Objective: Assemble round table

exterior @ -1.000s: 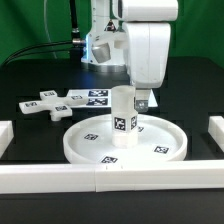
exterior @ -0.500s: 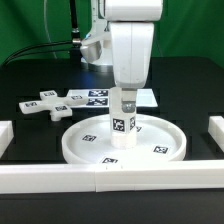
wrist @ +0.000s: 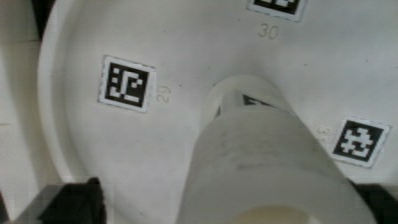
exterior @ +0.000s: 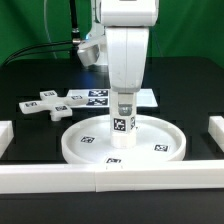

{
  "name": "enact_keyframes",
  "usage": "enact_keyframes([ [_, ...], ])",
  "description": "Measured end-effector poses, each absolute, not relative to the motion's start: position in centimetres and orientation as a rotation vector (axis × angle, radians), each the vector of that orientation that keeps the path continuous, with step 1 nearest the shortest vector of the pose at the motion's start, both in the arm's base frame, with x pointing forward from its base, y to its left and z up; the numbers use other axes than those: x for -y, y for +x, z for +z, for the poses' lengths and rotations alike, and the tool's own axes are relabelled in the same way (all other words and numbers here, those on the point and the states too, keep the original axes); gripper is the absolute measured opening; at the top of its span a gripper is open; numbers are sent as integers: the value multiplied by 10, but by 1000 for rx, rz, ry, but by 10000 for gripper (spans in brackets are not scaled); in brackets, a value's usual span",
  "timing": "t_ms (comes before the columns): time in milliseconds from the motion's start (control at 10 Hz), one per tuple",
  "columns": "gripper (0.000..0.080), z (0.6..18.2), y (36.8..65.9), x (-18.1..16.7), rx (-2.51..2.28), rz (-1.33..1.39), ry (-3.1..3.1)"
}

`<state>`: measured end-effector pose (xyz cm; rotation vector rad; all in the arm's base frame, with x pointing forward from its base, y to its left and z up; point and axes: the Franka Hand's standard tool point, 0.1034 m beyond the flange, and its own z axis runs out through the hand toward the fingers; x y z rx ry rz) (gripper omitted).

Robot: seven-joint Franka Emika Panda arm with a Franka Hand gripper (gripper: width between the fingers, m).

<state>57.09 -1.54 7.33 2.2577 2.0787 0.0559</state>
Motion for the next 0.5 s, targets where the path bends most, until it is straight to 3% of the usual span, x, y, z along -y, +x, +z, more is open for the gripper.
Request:
enact_keyframes([
  [100,649,72,570,16,-2078,54,2260],
  [200,511,72,570,20,-2072,51,2268],
  [300,511,69,564,23,-2077,13,2291],
  [400,410,69,562,25,-2060,-2,2317],
  [500,410,68,562,24,-2041,-2,2334],
])
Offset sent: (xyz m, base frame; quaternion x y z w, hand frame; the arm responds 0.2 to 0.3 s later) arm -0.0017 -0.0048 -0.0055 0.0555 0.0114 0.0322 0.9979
